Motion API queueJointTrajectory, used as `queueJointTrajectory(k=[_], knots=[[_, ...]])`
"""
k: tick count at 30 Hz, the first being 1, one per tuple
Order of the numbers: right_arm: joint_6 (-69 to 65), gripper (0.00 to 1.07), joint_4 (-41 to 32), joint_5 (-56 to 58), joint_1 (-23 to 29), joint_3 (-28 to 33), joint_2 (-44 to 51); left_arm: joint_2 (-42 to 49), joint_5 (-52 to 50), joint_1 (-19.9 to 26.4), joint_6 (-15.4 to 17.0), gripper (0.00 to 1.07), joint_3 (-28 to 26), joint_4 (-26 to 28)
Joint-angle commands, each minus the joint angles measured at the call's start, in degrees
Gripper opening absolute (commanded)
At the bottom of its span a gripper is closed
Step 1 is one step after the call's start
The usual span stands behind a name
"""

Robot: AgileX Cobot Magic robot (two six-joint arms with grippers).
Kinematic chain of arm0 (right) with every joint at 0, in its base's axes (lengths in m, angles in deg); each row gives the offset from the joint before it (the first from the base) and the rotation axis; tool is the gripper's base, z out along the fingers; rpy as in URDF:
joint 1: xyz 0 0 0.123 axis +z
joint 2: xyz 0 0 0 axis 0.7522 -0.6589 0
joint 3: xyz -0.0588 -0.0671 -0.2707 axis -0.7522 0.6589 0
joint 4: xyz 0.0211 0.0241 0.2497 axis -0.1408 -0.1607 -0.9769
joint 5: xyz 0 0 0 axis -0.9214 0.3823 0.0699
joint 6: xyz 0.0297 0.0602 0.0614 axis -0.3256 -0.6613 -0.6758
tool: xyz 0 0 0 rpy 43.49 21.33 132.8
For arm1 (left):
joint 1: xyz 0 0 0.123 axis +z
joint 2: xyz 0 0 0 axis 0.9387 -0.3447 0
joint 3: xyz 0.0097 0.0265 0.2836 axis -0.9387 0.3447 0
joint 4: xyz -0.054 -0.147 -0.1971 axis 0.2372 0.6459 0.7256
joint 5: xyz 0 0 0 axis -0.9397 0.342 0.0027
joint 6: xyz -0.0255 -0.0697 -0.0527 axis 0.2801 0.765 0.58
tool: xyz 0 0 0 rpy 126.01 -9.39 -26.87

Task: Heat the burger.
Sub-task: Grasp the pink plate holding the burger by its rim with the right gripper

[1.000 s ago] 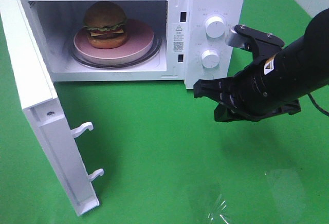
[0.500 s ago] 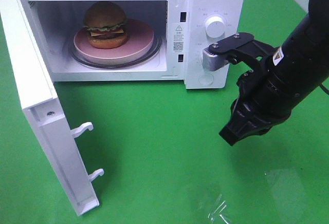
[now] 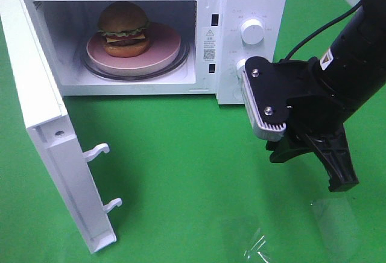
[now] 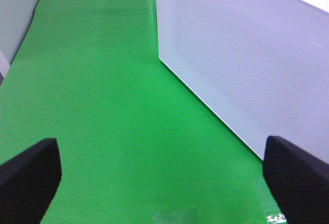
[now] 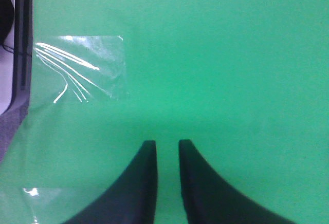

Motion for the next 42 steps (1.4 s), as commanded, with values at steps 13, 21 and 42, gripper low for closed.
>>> queueJointTrajectory(k=[13,21,42], knots=[[1.1,0.72,10.1,-9.5,6.0,-0.3,0.5,1.1,-0.1,0.1,0.1,1.00,0.2,0.1],[-9.2,0.89,19.1,-12.4,8.2,-4.0,-1.3,1.1,-0.1,0.1,0.1,1.00,0.2,0.1],[-13.0,0.87,22.3,-22.2,9.8,-14.4,-13.5,1.1,-0.1,0.1,0.1,1.00,0.2,0.1]])
